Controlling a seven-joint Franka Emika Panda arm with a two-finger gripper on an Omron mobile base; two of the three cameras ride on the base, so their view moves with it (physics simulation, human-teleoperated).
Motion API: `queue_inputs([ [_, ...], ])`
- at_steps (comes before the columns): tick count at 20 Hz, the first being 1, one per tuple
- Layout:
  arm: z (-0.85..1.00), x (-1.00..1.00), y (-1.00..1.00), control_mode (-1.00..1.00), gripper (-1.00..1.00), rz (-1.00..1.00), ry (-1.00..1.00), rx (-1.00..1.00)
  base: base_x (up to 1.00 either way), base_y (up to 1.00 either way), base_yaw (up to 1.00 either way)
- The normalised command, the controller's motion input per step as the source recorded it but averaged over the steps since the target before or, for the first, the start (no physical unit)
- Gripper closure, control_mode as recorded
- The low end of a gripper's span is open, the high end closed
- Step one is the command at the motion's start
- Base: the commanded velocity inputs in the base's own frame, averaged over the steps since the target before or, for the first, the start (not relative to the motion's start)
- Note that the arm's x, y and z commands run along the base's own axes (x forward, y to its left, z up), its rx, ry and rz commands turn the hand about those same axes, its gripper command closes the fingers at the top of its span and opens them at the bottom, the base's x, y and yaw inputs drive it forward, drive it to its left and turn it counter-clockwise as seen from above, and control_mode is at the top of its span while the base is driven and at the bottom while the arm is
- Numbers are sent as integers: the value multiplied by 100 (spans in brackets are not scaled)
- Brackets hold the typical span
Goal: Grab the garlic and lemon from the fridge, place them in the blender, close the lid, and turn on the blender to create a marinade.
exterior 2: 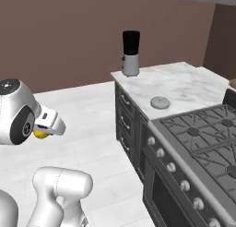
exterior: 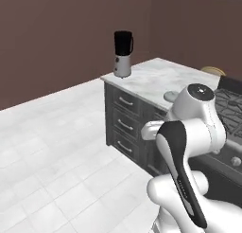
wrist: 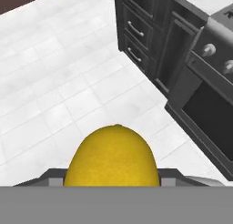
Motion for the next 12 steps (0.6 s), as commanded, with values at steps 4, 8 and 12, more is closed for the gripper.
queue_inputs([
  [4, 0, 0, 0, 100, 100, 0, 0, 0, 100, 74, -43],
  [8, 0, 0, 0, 100, 100, 0, 0, 0, 100, 66, -42],
  [12, 0, 0, 0, 100, 100, 0, 0, 0, 100, 47, -36],
])
